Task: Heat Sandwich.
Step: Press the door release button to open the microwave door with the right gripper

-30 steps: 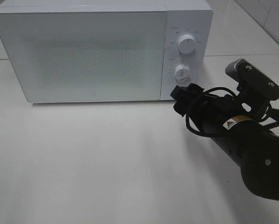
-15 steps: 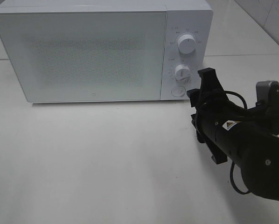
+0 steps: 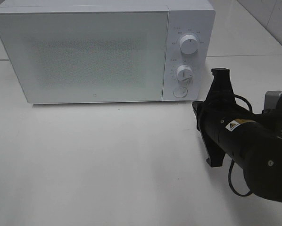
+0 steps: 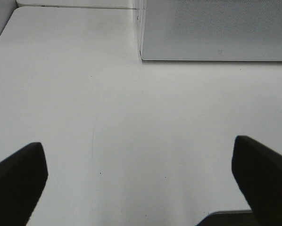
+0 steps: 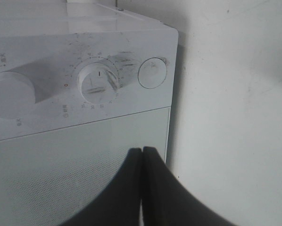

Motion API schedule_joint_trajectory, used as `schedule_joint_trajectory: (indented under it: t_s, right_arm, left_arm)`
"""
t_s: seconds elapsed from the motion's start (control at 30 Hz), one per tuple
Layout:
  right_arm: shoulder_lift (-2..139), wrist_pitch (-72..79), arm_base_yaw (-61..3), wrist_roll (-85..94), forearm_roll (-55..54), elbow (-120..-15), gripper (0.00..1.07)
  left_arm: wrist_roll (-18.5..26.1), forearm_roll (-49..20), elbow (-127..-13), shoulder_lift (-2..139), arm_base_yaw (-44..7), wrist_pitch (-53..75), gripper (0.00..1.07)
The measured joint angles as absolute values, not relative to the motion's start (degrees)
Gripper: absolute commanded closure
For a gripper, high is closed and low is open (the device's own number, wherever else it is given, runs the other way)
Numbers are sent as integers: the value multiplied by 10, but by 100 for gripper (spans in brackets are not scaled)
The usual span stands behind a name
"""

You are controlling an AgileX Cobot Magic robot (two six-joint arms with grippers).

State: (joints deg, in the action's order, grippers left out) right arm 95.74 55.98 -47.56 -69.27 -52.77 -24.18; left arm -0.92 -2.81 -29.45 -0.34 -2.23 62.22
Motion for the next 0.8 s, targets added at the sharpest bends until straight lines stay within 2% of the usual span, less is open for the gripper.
schedule_joint_trajectory:
  t_s: [0.6, 0.8]
  right_arm:
    - [1038, 565, -475, -742, -525, -269, 107]
    - [1066, 558, -441, -744, -488, -300, 107]
  left_arm:
    - [-9, -28, -295, -3, -22, 622, 7]
    - [-9, -28, -295, -3, -22, 622, 7]
